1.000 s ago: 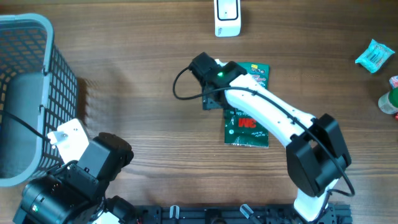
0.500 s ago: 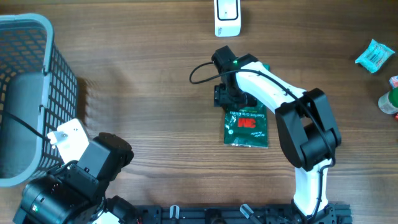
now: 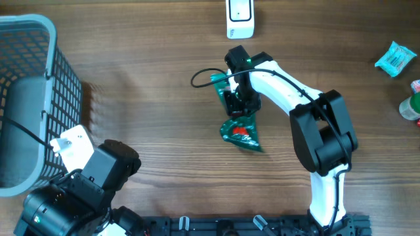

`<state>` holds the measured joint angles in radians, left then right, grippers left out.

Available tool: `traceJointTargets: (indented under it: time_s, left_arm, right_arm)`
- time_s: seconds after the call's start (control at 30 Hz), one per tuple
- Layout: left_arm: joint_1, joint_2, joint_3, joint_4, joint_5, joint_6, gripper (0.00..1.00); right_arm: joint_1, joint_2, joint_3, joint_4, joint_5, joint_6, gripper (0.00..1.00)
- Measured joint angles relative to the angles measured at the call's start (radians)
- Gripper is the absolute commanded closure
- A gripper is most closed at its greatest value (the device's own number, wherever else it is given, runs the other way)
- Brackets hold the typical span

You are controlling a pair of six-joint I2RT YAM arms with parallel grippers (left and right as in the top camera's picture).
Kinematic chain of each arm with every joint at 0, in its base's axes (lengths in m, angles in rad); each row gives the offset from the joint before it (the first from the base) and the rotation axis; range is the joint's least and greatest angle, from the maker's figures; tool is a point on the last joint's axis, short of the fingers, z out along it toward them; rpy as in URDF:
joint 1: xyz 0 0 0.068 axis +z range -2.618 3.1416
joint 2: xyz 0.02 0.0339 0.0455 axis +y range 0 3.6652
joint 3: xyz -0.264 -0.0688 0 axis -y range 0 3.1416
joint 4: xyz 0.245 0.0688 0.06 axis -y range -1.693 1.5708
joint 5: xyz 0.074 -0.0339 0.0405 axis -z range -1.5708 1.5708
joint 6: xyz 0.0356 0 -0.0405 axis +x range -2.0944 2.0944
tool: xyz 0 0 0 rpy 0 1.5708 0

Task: Scan the item barcode

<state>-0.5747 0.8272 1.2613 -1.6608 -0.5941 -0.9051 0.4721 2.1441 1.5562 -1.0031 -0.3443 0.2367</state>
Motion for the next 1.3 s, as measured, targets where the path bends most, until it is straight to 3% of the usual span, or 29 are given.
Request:
traceJointTargets:
  time_s: [0.23,0.47,0.57,0.7,0.83,0.9,1.07,1.13,1.3]
  left_arm:
    - [0.000,0.000,0.000,0.000,0.000,0.000,0.00]
    - [0.000,0.000,0.000,0.000,0.000,0.000,0.00]
    - [0.000,0.000,0.000,0.000,0.000,0.000,0.00]
    - [0.000,0.000,0.000,0.000,0.000,0.000,0.00]
    - [0.000,0.000,0.000,0.000,0.000,0.000,0.00]
    - [0.000,0.000,0.000,0.000,0.000,0.000,0.00]
    - [0.000,0.000,0.000,0.000,0.000,0.000,0.00]
    - [0.000,0.000,0.000,0.000,0.000,0.000,0.00]
    - [0.000,0.000,0.000,0.000,0.000,0.000,0.00]
  right_arm:
    - [-0.073,-0.244,-0.009,-0.078,-0.591,-0.198,0.95]
    - [-0.103,-0.254,-0.009,-0.114,-1.046,-0.232,0.95]
    - [-0.103,-0.254,-0.009,-0.105,-1.156,-0.186,0.96]
    - [-0.103,-0.254,-0.010,-0.028,-1.212,-0.075,0.95]
    - [-0.103,-0.254,-0.010,-0.005,-1.215,-0.076,0.96]
    - [-0.103,-0.254,-0.010,-0.010,-1.215,-0.127,0.95]
    - [-0.103,-0.254,-0.010,-0.191,-1.203,-0.417,0.95]
    - [-0.102,-0.254,-0.010,-0.227,-1.100,-0.505,0.95]
    - [-0.087,-0.254,-0.010,-0.312,-0.937,-0.596,0.95]
